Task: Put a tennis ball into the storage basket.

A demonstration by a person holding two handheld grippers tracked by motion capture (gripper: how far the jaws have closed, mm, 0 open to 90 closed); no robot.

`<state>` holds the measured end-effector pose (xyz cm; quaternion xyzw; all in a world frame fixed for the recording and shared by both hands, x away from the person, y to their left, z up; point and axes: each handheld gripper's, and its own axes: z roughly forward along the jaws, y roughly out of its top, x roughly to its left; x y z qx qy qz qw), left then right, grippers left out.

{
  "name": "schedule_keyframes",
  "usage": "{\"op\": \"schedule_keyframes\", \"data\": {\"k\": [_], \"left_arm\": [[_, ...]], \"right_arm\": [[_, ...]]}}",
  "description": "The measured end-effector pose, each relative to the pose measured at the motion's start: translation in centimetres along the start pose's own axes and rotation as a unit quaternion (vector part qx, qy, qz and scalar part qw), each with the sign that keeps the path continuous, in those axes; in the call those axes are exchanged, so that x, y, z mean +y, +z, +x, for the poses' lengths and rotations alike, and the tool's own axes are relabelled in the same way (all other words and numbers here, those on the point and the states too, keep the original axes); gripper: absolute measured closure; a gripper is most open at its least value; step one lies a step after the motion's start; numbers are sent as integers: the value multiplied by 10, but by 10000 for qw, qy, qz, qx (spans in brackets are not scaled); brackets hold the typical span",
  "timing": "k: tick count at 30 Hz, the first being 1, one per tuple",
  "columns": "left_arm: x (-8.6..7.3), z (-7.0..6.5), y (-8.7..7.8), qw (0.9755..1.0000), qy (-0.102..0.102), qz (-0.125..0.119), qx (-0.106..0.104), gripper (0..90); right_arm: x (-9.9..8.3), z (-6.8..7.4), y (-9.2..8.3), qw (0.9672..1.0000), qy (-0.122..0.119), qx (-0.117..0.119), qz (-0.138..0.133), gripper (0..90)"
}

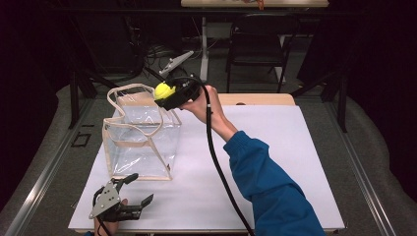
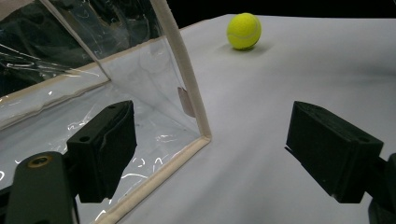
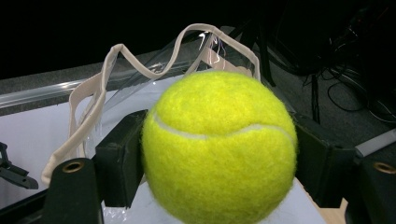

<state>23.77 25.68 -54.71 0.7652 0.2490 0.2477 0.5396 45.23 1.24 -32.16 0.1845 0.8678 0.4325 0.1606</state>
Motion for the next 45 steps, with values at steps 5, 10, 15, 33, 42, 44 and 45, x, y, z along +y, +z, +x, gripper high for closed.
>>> {"op": "schedule_keyframes", "data": {"k": [5,10,15,33,42,44,45], "left_arm": [[0,0,0,10000,-1,3,-7,159],[0,0,0,10000,-9,17,-15,159],[0,0,0,10000,-7,7,-9,159],[0,0,0,10000,-1,2,3,159],[0,0,-1,10000,9,-6,10,159],[0,0,-1,10000,10,-8,12,159],[0,0,-1,10000,5,-10,13,159]], "right_arm": [[1,0,2,10000,33,12,-24,262],[3,0,4,10000,37,15,-78,262],[5,3,7,9999,15,25,-122,262],[10,13,16,9997,-55,39,-251,263],[13,19,20,9993,-75,70,-354,263],[14,20,21,9992,-94,84,-381,263],[14,21,21,9992,-93,91,-377,263]]}}
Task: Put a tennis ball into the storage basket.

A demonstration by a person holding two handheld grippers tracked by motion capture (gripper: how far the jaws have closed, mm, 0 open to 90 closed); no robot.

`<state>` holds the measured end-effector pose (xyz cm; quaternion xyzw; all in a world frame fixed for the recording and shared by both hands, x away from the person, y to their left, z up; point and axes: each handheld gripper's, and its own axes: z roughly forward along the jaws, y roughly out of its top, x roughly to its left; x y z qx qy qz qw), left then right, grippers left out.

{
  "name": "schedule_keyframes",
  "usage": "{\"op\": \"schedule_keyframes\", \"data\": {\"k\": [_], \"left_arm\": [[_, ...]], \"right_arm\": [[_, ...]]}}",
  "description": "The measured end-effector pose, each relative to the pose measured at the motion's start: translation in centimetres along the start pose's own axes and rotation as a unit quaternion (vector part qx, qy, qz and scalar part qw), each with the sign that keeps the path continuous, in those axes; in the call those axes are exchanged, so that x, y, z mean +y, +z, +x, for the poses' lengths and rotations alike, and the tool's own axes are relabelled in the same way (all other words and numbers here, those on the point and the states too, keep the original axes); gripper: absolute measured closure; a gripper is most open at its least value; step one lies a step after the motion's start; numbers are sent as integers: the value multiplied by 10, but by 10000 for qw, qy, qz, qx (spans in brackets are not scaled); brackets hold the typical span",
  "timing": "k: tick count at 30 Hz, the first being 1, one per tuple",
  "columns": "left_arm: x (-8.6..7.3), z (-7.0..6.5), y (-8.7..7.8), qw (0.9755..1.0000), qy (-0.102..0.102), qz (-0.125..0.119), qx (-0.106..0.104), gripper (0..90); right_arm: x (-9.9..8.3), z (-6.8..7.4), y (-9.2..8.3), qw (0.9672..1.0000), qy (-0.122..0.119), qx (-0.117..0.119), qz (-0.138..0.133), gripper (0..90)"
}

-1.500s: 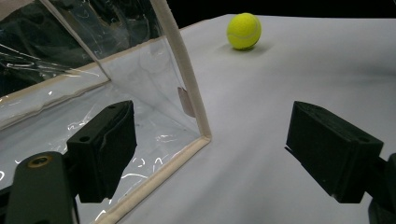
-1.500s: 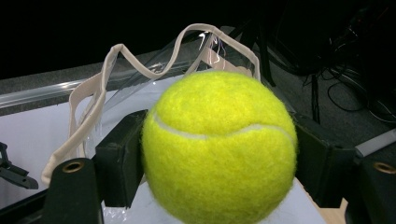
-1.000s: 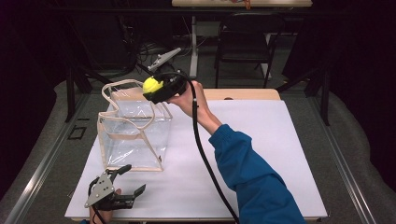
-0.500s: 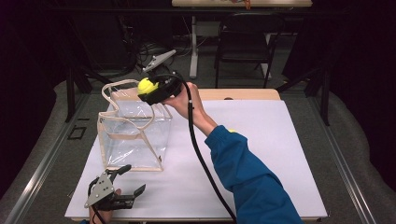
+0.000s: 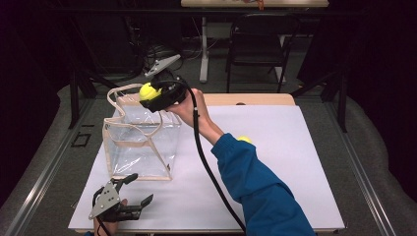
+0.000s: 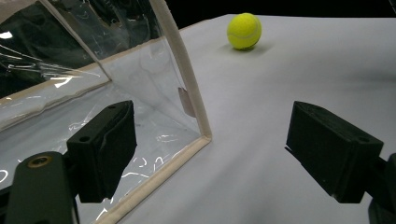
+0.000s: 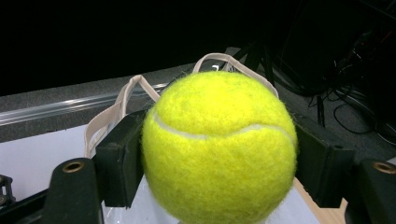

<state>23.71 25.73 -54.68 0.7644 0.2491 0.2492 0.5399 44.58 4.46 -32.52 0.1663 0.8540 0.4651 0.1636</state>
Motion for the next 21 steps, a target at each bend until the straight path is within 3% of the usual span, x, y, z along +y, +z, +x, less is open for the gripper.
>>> {"op": "schedule_keyframes", "data": {"k": [21], "left_arm": [[0,0,0,10000,-1,-9,24,159]], "right_arm": [[4,11,17,9998,-14,144,162,262]]}}
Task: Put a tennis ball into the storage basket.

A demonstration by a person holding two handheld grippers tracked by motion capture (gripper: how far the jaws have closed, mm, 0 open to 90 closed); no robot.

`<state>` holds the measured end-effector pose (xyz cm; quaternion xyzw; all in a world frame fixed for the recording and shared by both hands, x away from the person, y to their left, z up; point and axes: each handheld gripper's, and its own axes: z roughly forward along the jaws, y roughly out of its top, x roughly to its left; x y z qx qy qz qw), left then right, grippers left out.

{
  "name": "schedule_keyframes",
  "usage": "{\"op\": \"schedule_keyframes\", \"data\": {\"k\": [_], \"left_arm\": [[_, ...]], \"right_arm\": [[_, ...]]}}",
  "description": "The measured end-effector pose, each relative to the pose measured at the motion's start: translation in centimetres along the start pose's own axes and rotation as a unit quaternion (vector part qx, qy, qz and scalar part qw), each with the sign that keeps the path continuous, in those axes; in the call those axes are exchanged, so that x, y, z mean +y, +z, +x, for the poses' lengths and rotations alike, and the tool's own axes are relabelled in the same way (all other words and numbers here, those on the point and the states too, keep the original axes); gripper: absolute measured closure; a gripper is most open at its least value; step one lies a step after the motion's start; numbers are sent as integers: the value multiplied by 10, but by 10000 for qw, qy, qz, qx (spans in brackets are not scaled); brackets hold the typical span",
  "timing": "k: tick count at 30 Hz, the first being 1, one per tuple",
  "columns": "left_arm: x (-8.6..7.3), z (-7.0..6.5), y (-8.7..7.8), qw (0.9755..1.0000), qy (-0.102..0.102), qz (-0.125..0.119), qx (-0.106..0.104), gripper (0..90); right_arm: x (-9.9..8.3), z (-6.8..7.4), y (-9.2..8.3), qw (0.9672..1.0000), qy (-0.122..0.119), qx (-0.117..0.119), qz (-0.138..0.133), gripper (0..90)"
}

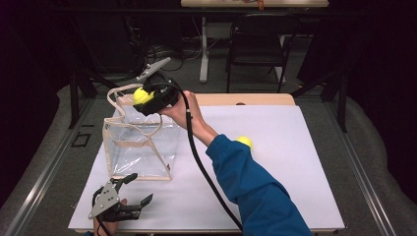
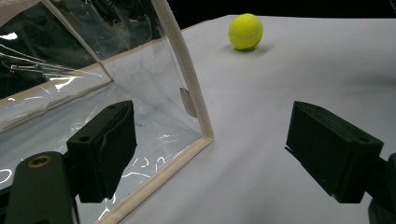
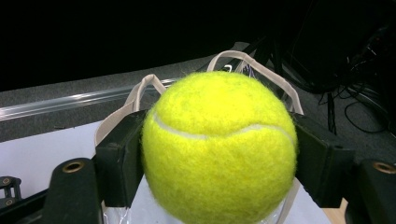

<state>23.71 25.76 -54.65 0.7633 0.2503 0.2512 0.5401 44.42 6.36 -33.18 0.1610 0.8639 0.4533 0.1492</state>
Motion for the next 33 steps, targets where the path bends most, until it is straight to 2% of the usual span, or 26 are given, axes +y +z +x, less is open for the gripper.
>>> {"op": "schedule_keyframes", "data": {"k": [10,11,13,22,23,33], "left_arm": [[0,0,0,10000,-3,1,-2,159],[0,0,0,10000,5,0,-2,159],[0,0,0,10000,4,-7,-3,159],[0,0,0,10000,6,-6,-5,159],[0,0,0,10000,5,-6,-5,159],[0,0,0,10000,16,-9,-10,159]], "right_arm": [[1,2,3,10000,-23,13,56,262],[2,4,9,9999,11,72,134,262],[1,5,11,9999,5,76,148,261],[1,5,12,9998,23,79,168,260],[0,5,17,9993,70,168,340,260],[-1,6,21,9986,106,197,471,259]]}}
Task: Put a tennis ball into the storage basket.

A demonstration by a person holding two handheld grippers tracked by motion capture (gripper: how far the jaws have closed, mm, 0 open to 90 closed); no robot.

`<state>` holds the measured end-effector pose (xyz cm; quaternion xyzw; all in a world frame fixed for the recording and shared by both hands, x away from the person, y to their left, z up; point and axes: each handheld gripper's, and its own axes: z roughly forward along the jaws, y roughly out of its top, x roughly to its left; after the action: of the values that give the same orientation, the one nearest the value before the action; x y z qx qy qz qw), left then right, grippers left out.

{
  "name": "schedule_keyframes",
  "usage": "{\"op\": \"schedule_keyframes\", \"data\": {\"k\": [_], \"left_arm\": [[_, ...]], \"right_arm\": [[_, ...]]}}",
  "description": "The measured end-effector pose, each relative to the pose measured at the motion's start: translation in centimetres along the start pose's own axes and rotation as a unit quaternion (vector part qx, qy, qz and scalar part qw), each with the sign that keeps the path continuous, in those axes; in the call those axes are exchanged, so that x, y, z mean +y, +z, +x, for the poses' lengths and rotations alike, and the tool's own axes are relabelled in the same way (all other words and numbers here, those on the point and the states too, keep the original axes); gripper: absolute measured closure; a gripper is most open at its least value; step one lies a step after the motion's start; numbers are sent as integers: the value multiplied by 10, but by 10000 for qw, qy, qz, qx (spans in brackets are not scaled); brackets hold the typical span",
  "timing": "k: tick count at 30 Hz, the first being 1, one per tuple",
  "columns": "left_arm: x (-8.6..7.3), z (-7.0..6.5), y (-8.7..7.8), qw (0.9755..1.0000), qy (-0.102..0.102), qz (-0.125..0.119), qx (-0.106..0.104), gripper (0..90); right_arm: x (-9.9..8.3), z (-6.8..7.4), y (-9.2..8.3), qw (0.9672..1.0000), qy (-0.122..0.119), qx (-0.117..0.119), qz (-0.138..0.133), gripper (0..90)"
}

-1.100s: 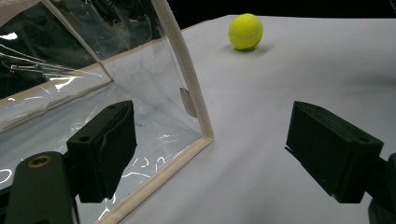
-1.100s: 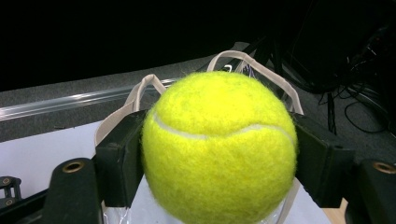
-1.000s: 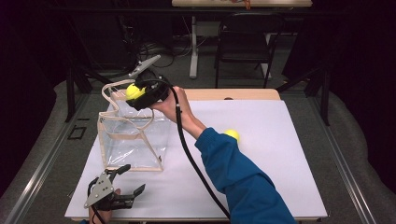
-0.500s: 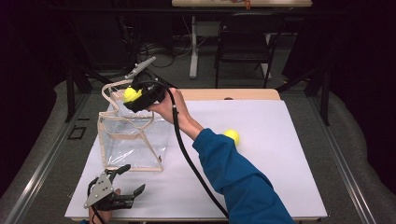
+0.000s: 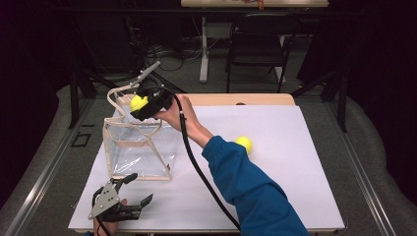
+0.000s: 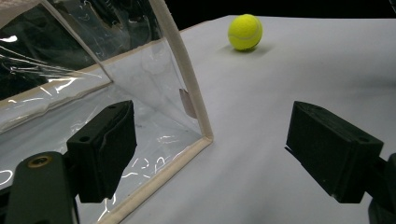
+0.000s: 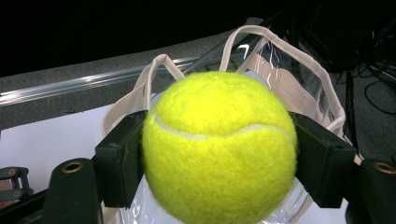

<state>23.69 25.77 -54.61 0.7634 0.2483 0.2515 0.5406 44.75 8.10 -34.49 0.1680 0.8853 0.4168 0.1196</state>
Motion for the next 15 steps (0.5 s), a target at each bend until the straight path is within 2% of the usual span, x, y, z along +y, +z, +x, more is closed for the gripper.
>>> {"op": "schedule_keyframes", "data": {"k": [15], "left_arm": [[0,0,0,10000,3,0,-13,159]], "right_arm": [[-1,0,8,9998,70,52,180,257]]}}
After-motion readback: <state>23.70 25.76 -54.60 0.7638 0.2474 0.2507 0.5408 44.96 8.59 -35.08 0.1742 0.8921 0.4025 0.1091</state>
